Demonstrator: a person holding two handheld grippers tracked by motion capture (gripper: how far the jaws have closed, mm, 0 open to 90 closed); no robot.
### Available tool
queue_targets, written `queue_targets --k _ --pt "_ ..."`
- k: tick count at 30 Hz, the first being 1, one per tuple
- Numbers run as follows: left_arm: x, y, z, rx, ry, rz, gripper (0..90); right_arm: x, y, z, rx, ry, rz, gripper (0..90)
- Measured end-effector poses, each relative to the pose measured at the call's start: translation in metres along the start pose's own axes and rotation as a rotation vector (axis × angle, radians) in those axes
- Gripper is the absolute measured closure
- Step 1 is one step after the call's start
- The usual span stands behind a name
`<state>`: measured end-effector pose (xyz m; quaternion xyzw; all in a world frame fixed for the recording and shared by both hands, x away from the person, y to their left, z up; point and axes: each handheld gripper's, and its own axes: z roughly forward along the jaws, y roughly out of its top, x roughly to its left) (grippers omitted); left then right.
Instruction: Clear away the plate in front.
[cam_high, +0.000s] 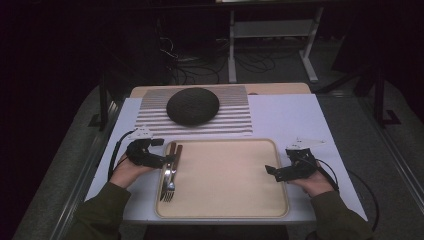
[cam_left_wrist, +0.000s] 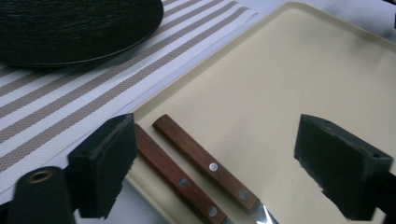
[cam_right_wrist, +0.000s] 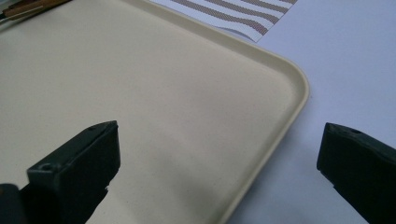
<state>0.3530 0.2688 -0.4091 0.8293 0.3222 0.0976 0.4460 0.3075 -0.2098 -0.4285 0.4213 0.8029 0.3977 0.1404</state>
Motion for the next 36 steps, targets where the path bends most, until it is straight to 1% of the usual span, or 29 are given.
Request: queue_targets --k 2,4,7,10,12,14,17,22,25,29,30,36 --pt "-0.001 -0.003 -0.003 -0.005 0.011 -0.001 5.3 0.001 0.0 0.0 -0.001 0.0 -0.002 0.0" --pt "-0.002 -0.006 -0.005 -0.006 0.02 0.009 1.4 0.001 0.0 -0.001 -0.003 0.0 0.001 0.0" --pt "-0.003 -0.009 -0.009 0.001 0.033 0.04 0.0 0.001 0.0 -0.001 -0.003 0.0 0.0 0.0" --pt "-0.005 -0.011 -0.011 0.0 0.046 0.075 0.0 0.0 0.0 0.0 -0.002 0.0 0.0 0.0" --pt "-0.006 -0.011 -0.011 -0.008 0.041 0.08 0.0 0.0 0.0 0.0 -0.001 0.001 -0.002 0.0" --pt "-0.006 -0.011 -0.011 -0.005 0.047 0.087 0.0 0.0 0.001 0.0 -0.005 0.003 0.002 0.0" --pt "-0.007 -0.011 -0.01 0.005 0.058 0.113 0.0 0.0 0.001 0.001 -0.004 0.005 0.008 0.0" --pt "-0.008 -0.01 -0.011 -0.004 0.068 0.151 0.0 -0.001 0.001 0.002 -0.003 0.009 0.006 0.0" --pt "-0.01 -0.009 -0.012 -0.008 0.079 0.184 0.0 0.0 0.001 0.001 -0.005 0.01 0.007 0.0" --pt "-0.013 -0.009 -0.01 0.02 0.095 0.222 0.0 0.0 0.001 0.001 -0.005 0.013 0.004 0.0" --pt "-0.014 -0.009 -0.009 0.026 0.105 0.233 0.0 0.0 0.001 0.001 -0.006 0.012 0.001 0.0" --pt "-0.017 -0.006 -0.009 0.026 0.12 0.277 0.0 0.0 0.001 0.0 -0.008 0.012 -0.003 0.0"
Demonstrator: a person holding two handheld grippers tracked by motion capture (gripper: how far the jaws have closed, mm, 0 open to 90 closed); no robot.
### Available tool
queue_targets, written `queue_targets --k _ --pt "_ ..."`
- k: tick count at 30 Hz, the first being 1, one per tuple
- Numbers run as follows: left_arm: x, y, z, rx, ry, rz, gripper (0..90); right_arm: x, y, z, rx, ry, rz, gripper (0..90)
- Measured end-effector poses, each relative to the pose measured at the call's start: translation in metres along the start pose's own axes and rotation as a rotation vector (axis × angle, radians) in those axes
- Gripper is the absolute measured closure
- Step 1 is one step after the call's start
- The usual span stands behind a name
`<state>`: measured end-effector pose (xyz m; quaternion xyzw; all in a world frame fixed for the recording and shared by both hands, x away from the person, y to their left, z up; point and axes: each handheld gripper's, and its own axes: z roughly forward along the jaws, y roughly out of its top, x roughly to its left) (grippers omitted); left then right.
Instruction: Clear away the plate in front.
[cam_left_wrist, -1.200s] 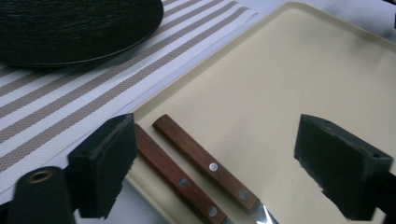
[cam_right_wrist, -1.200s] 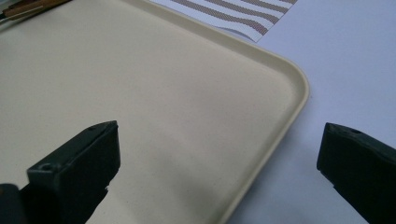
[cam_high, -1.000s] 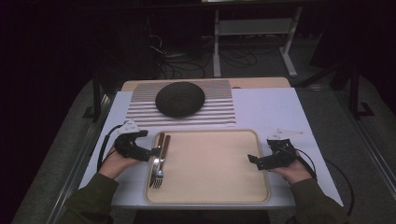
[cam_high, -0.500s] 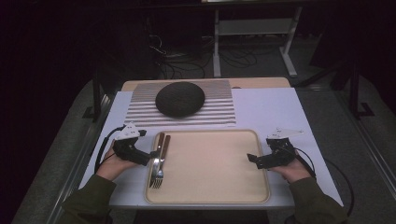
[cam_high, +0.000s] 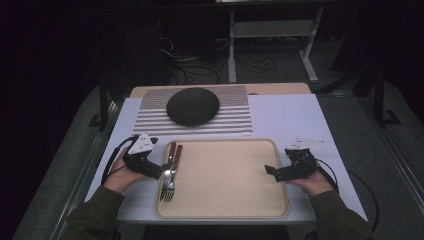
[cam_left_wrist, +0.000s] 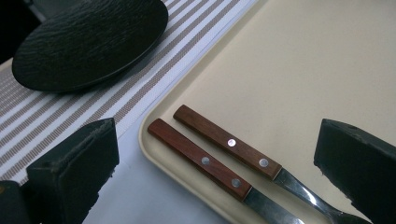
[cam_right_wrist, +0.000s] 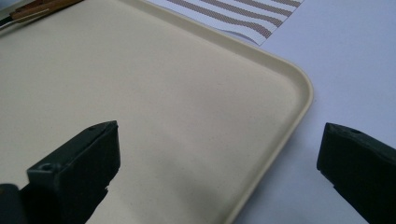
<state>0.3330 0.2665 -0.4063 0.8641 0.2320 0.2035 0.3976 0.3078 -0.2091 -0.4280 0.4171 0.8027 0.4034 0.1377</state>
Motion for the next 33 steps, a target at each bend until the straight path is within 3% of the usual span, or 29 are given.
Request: queue_targets --k 8,12,14,19,33 --pt "-0.007 0.004 -0.001 -0.007 0.043 0.099 0.0 0.001 -0.001 -0.002 -0.003 -0.002 -0.002 0.0" --pt "-0.01 0.004 -0.001 -0.014 0.057 0.126 0.0 0.001 -0.001 -0.002 -0.004 0.001 -0.005 0.0" --pt "-0.012 0.004 -0.001 -0.008 0.083 0.173 0.0 0.001 -0.001 -0.002 -0.005 0.002 -0.005 0.0" --pt "-0.015 0.006 0.0 0.009 0.124 0.244 0.0 0.001 -0.001 -0.002 -0.007 0.003 -0.005 0.0" --pt "-0.026 0.009 0.001 0.034 0.196 0.39 0.0 0.001 -0.001 -0.002 -0.008 0.007 -0.006 0.0"
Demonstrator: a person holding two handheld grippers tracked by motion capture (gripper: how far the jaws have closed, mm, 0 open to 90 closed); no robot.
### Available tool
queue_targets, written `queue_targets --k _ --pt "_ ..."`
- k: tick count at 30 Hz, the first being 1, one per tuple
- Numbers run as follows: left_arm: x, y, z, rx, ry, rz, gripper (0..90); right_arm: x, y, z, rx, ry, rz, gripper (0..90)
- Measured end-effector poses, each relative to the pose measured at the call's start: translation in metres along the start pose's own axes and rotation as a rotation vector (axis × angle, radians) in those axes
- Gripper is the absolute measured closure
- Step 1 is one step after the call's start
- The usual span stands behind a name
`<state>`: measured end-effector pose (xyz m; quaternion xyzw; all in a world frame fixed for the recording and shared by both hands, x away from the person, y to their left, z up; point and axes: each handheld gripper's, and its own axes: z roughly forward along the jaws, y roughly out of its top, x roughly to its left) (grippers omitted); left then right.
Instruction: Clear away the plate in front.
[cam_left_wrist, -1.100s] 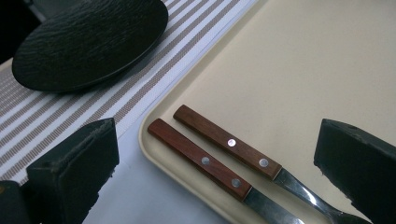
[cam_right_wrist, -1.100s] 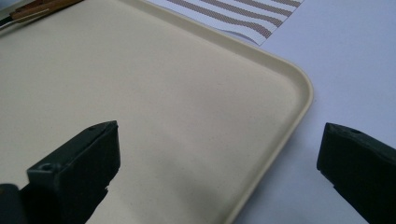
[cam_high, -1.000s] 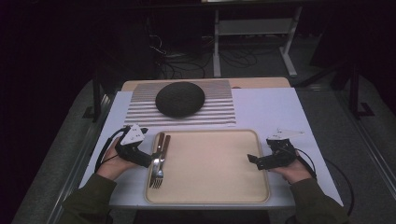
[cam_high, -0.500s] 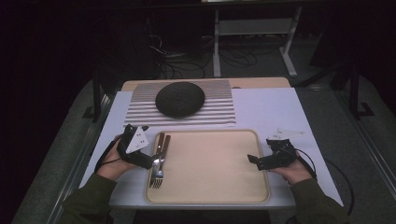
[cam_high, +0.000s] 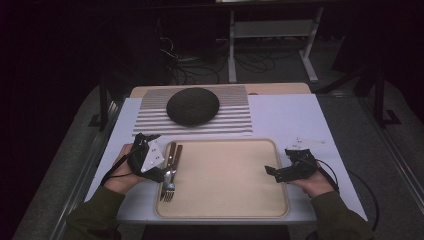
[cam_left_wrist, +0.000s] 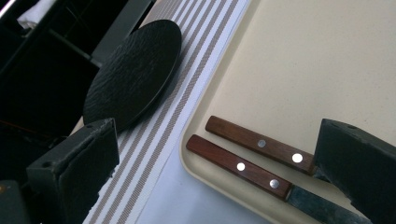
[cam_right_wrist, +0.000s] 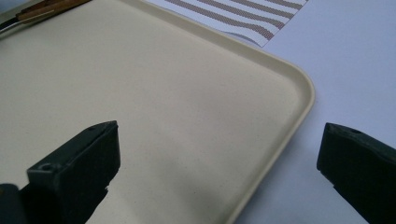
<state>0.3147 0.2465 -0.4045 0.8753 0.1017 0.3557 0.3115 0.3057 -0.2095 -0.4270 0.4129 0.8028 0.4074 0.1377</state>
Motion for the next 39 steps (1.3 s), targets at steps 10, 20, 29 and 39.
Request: queue_targets --k 10,20,29,39 --pt "-0.005 0.004 -0.001 0.024 0.053 0.093 0.0 0.0 0.0 0.0 -0.002 0.002 -0.001 0.0" --pt "-0.009 0.006 -0.001 0.036 0.099 0.173 0.0 0.0 0.0 -0.001 -0.004 0.0 0.0 0.0" --pt "-0.015 0.008 0.001 0.052 0.152 0.28 0.2 0.0 0.0 -0.001 -0.005 0.0 0.001 0.0" --pt "-0.02 0.009 0.005 0.083 0.183 0.388 0.3 0.0 0.0 -0.001 -0.006 0.001 -0.002 0.0"
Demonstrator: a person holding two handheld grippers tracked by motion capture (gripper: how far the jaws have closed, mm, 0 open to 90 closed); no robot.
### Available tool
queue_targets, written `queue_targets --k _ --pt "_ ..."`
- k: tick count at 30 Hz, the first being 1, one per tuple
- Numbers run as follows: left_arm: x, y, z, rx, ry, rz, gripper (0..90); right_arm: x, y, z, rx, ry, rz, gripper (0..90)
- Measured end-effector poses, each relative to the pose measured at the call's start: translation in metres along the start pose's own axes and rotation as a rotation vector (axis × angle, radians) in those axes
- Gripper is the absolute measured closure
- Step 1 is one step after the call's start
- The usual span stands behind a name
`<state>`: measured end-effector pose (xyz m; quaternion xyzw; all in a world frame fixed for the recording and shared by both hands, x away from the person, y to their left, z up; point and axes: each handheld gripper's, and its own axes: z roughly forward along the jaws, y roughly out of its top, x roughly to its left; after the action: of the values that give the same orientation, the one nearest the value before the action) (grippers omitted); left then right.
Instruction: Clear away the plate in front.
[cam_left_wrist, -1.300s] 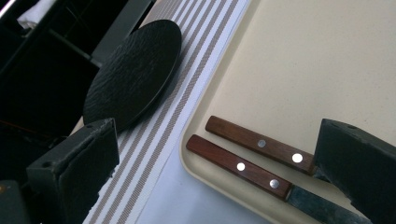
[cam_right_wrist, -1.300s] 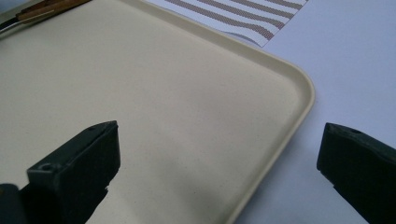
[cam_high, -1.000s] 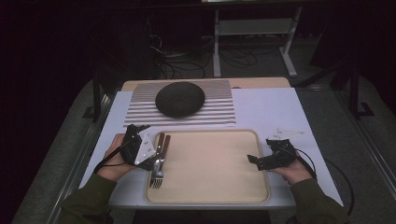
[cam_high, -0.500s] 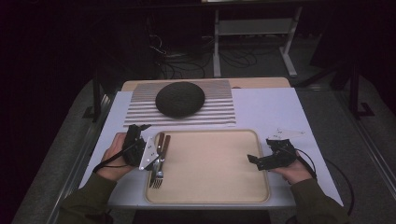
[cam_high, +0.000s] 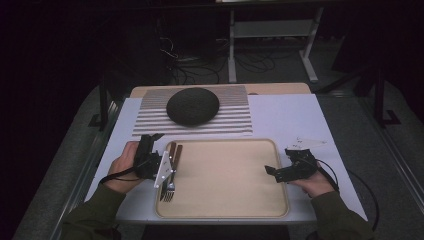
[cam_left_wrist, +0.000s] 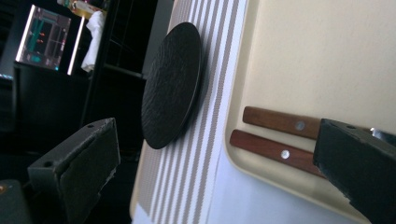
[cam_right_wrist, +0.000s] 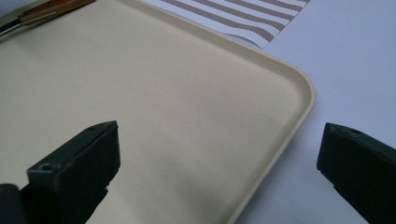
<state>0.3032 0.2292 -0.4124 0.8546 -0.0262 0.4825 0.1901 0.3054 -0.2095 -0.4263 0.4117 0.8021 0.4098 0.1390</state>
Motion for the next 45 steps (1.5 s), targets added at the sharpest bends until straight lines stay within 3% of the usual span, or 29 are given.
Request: queue_targets --k 10,27,45 --pt "0.001 0.005 0.01 0.0 0.032 0.075 0.4 0.001 0.0 0.0 0.002 0.0 -0.002 0.0" --pt "0.011 0.01 0.033 0.023 0.076 0.138 4.8 0.0 0.001 0.001 -0.001 0.003 0.008 0.0" --pt "0.024 0.022 0.061 0.016 0.095 0.193 25.7 -0.001 0.001 0.0 -0.004 0.006 0.014 0.0"
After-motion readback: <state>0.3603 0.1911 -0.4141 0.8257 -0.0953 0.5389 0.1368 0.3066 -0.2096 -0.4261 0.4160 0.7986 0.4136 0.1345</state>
